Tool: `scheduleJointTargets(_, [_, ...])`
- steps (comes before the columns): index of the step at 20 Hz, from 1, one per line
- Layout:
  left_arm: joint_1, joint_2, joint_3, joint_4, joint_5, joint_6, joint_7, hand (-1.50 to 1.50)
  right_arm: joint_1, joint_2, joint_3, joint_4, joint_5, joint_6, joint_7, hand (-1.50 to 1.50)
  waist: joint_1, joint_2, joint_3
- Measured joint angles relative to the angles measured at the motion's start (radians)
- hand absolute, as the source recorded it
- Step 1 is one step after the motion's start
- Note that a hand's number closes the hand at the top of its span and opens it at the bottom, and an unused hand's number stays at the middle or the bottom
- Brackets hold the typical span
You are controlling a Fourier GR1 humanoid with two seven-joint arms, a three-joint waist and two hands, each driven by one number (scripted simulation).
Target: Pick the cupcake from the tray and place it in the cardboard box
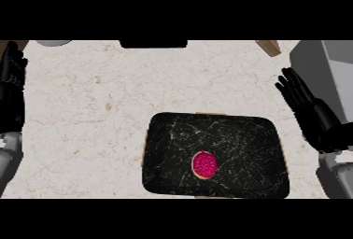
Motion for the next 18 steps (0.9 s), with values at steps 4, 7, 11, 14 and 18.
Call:
scheduleJointTargets(4, [0.059, -0.018, -0.049, 0.012, -0.005, -0.047, -0.013, 0.00, 0.078, 0.001, -0.058, 0.007, 0.010, 0.060, -0.238, -1.50, -0.002, 0.000, 0.020])
scheduleJointTargets(7, [0.099, -0.017, -0.088, 0.036, -0.010, -0.087, -0.013, 0.00, 0.104, 0.054, -0.124, -0.013, -0.045, 0.082, -0.417, -1.50, -0.036, -0.006, 0.045])
scheduleJointTargets(11, [0.151, -0.044, -0.157, 0.060, -0.016, -0.138, -0.035, 0.00, 0.201, 0.095, -0.226, 0.106, 0.008, 0.026, -0.662, -1.50, -0.031, 0.007, 0.040])
scheduleJointTargets(14, [0.170, -0.053, -0.183, 0.078, -0.019, -0.166, -0.054, 0.00, 0.252, 0.112, -0.250, 0.152, 0.063, 0.064, -0.910, -1.50, -0.017, 0.006, 0.037])
scheduleJointTargets(18, [0.174, -0.063, -0.203, 0.092, -0.023, -0.189, -0.060, 0.00, 0.357, 0.077, -0.234, 0.164, 0.236, 0.048, -1.079, -1.50, -0.008, 0.001, 0.032])
